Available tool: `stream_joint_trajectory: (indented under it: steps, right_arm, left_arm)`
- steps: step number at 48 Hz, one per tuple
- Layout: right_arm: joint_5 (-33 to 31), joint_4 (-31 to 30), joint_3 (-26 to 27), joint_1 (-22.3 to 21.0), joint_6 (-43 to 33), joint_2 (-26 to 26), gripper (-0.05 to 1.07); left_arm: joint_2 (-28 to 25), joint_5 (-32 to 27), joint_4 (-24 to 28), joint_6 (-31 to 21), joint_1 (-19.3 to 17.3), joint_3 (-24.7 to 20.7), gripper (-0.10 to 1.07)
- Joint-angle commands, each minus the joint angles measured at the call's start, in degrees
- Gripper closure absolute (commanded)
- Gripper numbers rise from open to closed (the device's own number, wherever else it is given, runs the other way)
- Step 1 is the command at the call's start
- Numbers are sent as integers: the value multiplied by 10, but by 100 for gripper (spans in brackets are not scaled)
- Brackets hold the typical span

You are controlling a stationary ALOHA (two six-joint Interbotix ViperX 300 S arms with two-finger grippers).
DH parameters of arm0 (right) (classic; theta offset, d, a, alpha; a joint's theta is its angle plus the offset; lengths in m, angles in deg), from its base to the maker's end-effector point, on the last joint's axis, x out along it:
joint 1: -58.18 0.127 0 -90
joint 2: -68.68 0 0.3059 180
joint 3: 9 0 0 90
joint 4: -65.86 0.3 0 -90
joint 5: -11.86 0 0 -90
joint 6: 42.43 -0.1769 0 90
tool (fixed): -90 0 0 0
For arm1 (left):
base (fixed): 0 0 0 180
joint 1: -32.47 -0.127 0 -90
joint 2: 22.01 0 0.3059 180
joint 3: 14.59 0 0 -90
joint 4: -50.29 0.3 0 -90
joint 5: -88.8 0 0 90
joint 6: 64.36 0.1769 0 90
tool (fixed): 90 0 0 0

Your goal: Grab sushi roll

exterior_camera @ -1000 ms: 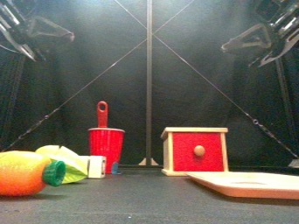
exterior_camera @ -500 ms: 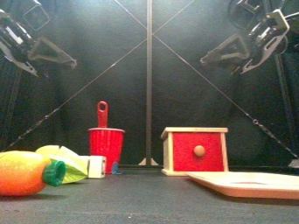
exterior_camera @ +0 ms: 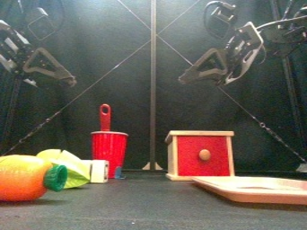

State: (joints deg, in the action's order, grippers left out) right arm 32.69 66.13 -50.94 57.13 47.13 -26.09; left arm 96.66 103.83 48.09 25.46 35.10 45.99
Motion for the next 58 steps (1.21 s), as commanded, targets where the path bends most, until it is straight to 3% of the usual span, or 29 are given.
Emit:
stream_joint_trajectory:
  steps: [1, 8, 13, 25, 36, 40, 47, 58]
  right_arm:
    - [6, -1, 18, -3, 1, 5, 101]
    - [6, -1, 18, -4, 1, 12, 101]
    - [7, 2, 19, -4, 0, 12, 101]
    - [19, 3, 21, -4, 0, 13, 101]
    - [22, 3, 20, -4, 0, 13, 101]
    - [22, 3, 18, -4, 0, 13, 101]
    - [22, 3, 13, 0, 0, 13, 101]
    - [22, 4, -1, 12, -1, 13, 101]
  left_arm:
    - [-3, 3, -2, 1, 1, -4, 29]
    - [-4, 2, -6, 0, 2, 2, 4]
    - [-4, 2, -18, 0, -2, 6, -6]
    - [-13, -2, -34, 1, -4, 17, -6]
    - [-146, -5, -33, 4, -30, -35, -6]
    - [-180, -33, -20, 6, -35, -56, -6]
    - [-200, -92, -6, 5, -47, -72, -6]
    - [-214, -72, 2, 6, -53, -64, -6]
